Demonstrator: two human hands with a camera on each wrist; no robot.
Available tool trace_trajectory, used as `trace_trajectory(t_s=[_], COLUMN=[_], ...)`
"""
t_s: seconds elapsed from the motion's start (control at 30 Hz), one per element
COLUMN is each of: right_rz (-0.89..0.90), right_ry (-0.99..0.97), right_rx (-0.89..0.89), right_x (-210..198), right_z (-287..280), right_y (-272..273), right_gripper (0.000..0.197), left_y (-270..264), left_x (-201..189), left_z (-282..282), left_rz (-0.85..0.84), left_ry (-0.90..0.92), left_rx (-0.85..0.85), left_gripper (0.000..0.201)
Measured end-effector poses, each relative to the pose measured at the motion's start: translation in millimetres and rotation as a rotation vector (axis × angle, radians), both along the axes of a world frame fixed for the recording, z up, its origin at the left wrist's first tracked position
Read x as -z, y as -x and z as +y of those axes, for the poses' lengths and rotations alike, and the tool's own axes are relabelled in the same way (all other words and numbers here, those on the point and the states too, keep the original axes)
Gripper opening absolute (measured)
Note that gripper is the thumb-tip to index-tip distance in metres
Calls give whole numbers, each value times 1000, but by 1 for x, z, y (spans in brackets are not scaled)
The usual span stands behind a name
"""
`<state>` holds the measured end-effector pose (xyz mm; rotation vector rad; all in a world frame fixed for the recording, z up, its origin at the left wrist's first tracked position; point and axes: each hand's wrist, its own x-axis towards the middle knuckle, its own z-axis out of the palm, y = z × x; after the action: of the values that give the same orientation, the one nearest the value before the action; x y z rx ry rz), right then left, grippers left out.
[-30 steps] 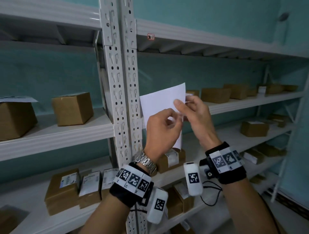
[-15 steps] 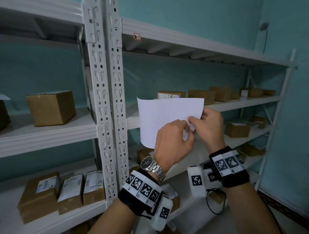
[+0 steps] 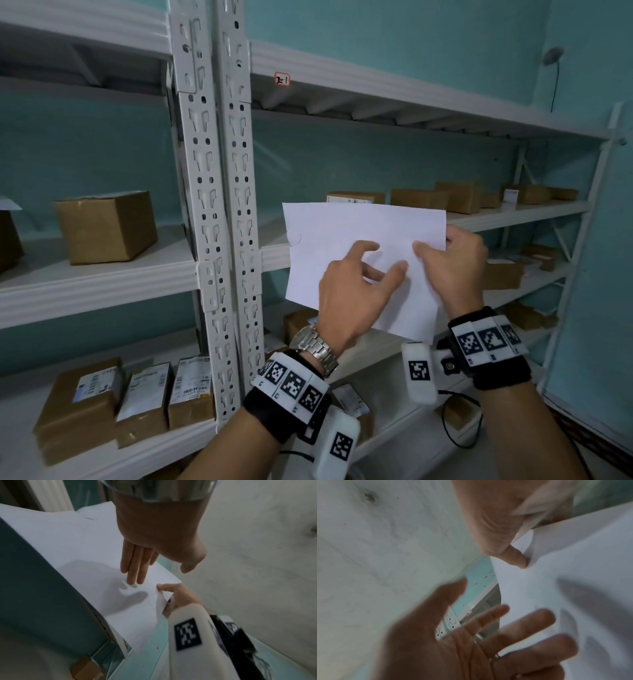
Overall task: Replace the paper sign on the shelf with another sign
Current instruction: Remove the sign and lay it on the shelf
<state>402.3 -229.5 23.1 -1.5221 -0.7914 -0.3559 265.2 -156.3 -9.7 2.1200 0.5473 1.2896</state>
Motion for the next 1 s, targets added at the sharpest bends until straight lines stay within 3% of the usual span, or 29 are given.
trace_trajectory(t_s=[0.1, 0.27, 0.37, 0.5, 0.6, 0.73, 0.9, 1.0], right_rz=[20, 10, -2, 13, 23, 42, 71, 73], right_ry=[15, -13, -15, -39, -40, -51, -68, -67], right_rx=[-21, -47, -52, -55, -66, -73, -59, -52], right_x=[1, 0, 2, 2, 2, 2, 3, 4], right_z=[0, -3, -4, -5, -6, -9, -14, -15], right_y=[-3, -8, -9, -11, -15, -17, -25, -27], right_gripper=[28, 27, 27, 22, 21, 23, 26, 25], left_y=[1, 16, 24, 15, 6, 2, -3, -8], left_x=[4, 21, 32, 40, 46, 53, 59, 61], left_z=[21, 71, 98, 111, 115, 119, 120, 119], left_rz=[-180, -502, -530, -412, -320, -382, -445, -466], left_ry=[162, 519, 712, 786, 898, 1085, 1094, 1094], left_rx=[-33, -323, -409, -284, -220, -26, 71, 80], left_gripper=[32, 14, 14, 22, 46, 52, 23, 22])
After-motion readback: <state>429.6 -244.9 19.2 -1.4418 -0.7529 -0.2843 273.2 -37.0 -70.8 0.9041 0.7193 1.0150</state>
